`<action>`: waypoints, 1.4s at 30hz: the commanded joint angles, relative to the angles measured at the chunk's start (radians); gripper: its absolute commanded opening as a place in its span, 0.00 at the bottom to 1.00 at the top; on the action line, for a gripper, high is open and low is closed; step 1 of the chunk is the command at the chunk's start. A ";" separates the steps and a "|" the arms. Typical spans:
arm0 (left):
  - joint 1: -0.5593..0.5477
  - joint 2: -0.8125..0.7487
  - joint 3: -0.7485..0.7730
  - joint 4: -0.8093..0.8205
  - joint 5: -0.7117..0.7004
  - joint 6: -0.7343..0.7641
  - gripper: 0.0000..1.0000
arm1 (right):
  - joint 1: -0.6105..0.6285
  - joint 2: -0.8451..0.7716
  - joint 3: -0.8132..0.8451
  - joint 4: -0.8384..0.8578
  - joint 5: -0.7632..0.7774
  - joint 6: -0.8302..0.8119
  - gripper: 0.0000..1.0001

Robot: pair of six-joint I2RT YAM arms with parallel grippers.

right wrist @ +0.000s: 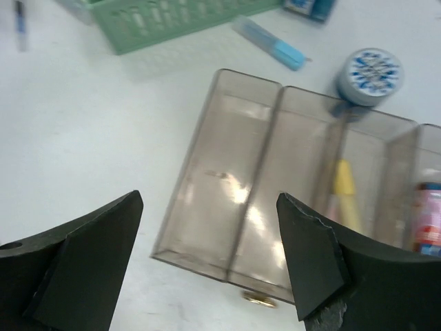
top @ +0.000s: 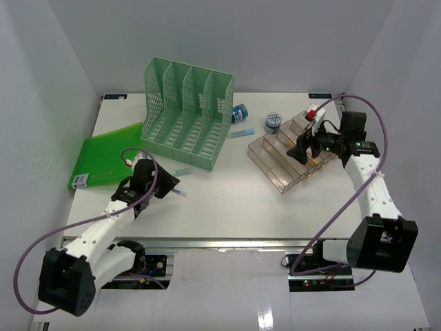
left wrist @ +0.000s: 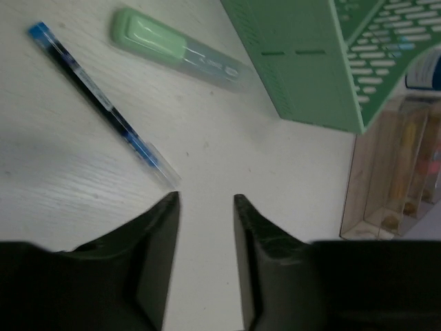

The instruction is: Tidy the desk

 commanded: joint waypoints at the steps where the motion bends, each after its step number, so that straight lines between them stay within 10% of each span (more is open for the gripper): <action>1: 0.093 0.163 0.151 -0.056 0.099 -0.117 0.55 | 0.002 -0.066 -0.132 0.108 -0.216 0.126 0.85; 16: 0.104 0.567 0.503 -0.372 -0.056 -0.401 0.74 | -0.002 -0.133 -0.151 0.078 -0.236 0.080 0.86; 33: 0.106 0.840 0.658 -0.389 -0.101 -0.402 0.66 | -0.035 -0.162 -0.173 0.065 -0.261 0.061 0.86; 42: 0.106 0.862 0.601 -0.400 -0.108 -0.376 0.43 | -0.050 -0.162 -0.173 0.059 -0.277 0.060 0.86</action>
